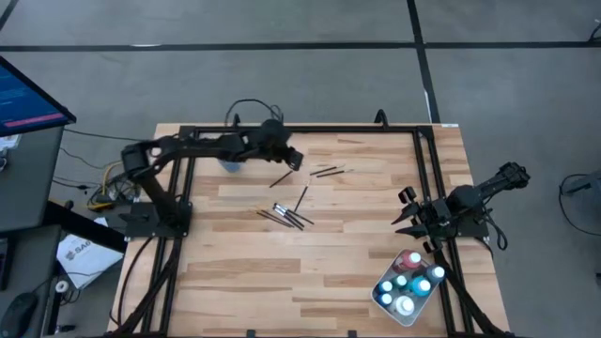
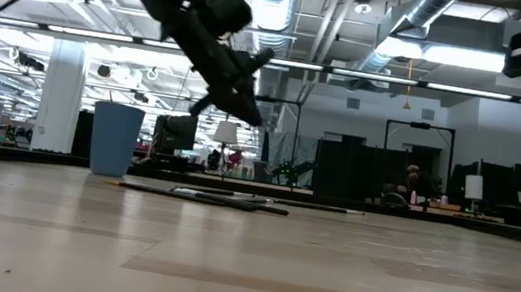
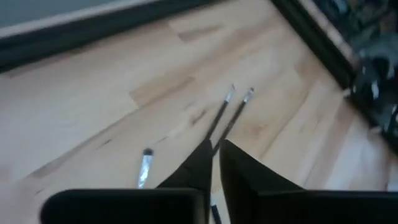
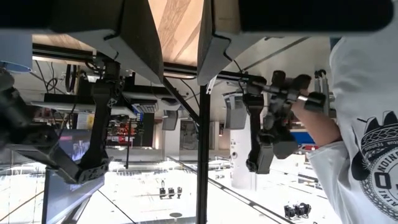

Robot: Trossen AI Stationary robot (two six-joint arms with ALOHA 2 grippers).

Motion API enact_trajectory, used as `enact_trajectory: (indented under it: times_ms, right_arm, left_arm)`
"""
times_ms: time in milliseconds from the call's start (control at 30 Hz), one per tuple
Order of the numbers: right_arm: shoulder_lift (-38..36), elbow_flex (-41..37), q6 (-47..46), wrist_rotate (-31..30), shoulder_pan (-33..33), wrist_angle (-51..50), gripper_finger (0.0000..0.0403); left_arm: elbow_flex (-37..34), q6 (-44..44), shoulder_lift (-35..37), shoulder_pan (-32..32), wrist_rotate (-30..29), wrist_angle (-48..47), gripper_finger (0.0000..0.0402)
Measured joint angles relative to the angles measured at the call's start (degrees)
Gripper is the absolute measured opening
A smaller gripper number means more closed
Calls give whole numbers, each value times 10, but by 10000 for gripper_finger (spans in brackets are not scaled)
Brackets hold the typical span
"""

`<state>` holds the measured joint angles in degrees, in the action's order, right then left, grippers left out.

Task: Pick & Place Paint Supplies
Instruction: Put the silver paint brush into the blue cup

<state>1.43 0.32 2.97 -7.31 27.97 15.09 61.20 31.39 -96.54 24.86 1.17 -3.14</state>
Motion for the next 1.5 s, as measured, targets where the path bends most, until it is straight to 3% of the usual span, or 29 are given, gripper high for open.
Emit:
enact_trajectory:
  times_ms: [167, 300, 467, 633, 867, 1000, 1133, 1500]
  right_arm:
    - [0, 0, 0, 0, 0, 0, 92]
    - [0, 0, 0, 0, 0, 0, 92]
    - [0, 0, 0, 0, 0, 0, 92]
    - [0, 0, 0, 0, 0, 0, 92]
    - [0, 0, 0, 0, 0, 0, 92]
    - [0, 0, 0, 0, 0, 0, 92]
    - [0, 0, 0, 0, 0, 0, 92]
    - [0, 0, 0, 0, 0, 0, 92]
  left_arm:
    - [72, -76, -50, -6, 27, -49, 81]
    - [127, -135, -65, -8, 91, -90, 129]
    - [203, -160, -82, -1, 13, -279, 159]
    - [209, -158, -99, 5, 23, -280, 160]
    - [216, -158, -179, 10, 31, -290, 159]
    - [223, -157, -212, 9, 5, -291, 159]
    - [231, -167, -227, 9, -24, -289, 159]
    - [234, -172, -256, -2, -25, -310, 152]
